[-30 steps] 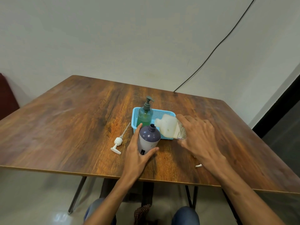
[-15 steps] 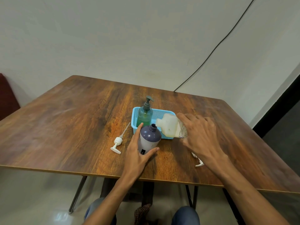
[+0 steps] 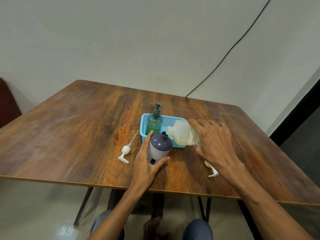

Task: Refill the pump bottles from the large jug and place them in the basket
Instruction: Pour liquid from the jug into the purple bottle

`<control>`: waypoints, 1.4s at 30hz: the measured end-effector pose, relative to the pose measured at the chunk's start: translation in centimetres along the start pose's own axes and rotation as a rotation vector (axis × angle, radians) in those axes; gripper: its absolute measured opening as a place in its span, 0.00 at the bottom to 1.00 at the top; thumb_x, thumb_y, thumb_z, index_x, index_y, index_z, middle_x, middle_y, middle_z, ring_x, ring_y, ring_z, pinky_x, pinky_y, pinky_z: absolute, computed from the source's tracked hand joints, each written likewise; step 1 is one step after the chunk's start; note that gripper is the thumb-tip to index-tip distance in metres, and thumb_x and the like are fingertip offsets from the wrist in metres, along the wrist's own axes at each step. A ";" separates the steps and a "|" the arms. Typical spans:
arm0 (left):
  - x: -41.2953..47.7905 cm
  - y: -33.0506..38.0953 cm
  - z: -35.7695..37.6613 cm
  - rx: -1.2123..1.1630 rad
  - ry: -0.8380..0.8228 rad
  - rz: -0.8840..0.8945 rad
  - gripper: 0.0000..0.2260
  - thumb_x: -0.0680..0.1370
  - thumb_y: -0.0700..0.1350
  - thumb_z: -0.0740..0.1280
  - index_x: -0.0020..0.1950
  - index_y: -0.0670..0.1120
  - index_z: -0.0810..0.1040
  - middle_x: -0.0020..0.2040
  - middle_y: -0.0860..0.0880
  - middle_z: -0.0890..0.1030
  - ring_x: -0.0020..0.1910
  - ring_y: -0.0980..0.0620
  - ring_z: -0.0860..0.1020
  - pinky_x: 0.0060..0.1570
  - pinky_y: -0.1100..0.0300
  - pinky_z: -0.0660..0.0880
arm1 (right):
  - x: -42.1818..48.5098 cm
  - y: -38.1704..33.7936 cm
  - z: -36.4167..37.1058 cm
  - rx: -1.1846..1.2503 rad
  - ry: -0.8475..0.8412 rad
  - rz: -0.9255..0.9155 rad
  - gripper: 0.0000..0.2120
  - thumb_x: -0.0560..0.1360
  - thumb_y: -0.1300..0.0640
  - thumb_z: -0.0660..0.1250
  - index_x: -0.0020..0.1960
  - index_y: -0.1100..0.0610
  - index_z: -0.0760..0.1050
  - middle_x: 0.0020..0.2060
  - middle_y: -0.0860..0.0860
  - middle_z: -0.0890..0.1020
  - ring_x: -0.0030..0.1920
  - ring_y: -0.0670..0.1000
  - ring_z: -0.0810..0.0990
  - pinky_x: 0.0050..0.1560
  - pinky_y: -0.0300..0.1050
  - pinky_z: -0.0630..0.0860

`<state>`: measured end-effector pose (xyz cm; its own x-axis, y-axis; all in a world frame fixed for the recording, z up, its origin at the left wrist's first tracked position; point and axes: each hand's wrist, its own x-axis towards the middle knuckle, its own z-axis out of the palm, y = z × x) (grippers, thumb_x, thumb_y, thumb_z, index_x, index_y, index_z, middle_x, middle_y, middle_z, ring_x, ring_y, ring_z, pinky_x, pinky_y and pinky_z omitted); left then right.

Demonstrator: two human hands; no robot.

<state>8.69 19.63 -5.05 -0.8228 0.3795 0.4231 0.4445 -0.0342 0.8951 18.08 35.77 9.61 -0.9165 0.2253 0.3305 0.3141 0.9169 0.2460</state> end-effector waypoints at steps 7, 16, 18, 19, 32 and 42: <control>0.0 0.1 0.0 0.005 -0.007 0.013 0.44 0.71 0.51 0.79 0.79 0.58 0.58 0.71 0.67 0.67 0.68 0.72 0.69 0.62 0.77 0.68 | 0.0 0.2 0.3 -0.021 0.027 0.000 0.40 0.66 0.47 0.79 0.74 0.49 0.66 0.65 0.53 0.79 0.61 0.59 0.79 0.58 0.57 0.73; 0.0 -0.1 0.1 -0.001 -0.009 0.004 0.44 0.71 0.51 0.80 0.80 0.58 0.58 0.74 0.58 0.70 0.71 0.64 0.71 0.65 0.72 0.69 | 0.0 0.2 0.1 -0.025 0.031 -0.012 0.40 0.69 0.44 0.77 0.76 0.48 0.63 0.68 0.52 0.77 0.63 0.59 0.77 0.61 0.56 0.71; 0.1 -0.1 0.1 0.006 -0.006 0.007 0.44 0.71 0.51 0.79 0.80 0.58 0.58 0.74 0.56 0.71 0.70 0.64 0.71 0.65 0.73 0.69 | 0.0 0.2 0.0 -0.019 0.027 -0.013 0.40 0.69 0.44 0.76 0.76 0.48 0.64 0.68 0.52 0.77 0.63 0.59 0.77 0.61 0.56 0.70; 0.1 -0.1 0.1 0.008 -0.006 0.008 0.44 0.71 0.51 0.79 0.80 0.57 0.58 0.74 0.56 0.71 0.70 0.64 0.71 0.64 0.73 0.69 | 0.0 0.2 0.0 -0.021 0.030 -0.013 0.39 0.69 0.45 0.77 0.76 0.48 0.64 0.68 0.52 0.77 0.63 0.59 0.77 0.60 0.56 0.70; 0.1 -0.1 0.1 0.022 -0.011 0.016 0.44 0.71 0.51 0.79 0.79 0.59 0.57 0.73 0.59 0.69 0.70 0.69 0.69 0.64 0.75 0.67 | 0.1 0.3 0.3 -0.033 0.037 -0.016 0.39 0.66 0.46 0.79 0.73 0.49 0.67 0.65 0.53 0.79 0.61 0.60 0.79 0.58 0.57 0.72; 0.1 -0.1 0.0 0.025 -0.011 0.012 0.45 0.70 0.53 0.79 0.80 0.58 0.57 0.73 0.60 0.70 0.69 0.69 0.70 0.63 0.76 0.68 | 0.0 0.4 0.1 -0.037 0.048 -0.022 0.39 0.67 0.47 0.79 0.73 0.49 0.67 0.64 0.52 0.79 0.60 0.59 0.79 0.57 0.56 0.72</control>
<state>8.58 19.70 -5.15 -0.8132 0.3894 0.4325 0.4636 -0.0158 0.8859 18.16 36.17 9.61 -0.9107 0.1882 0.3677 0.3035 0.9087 0.2866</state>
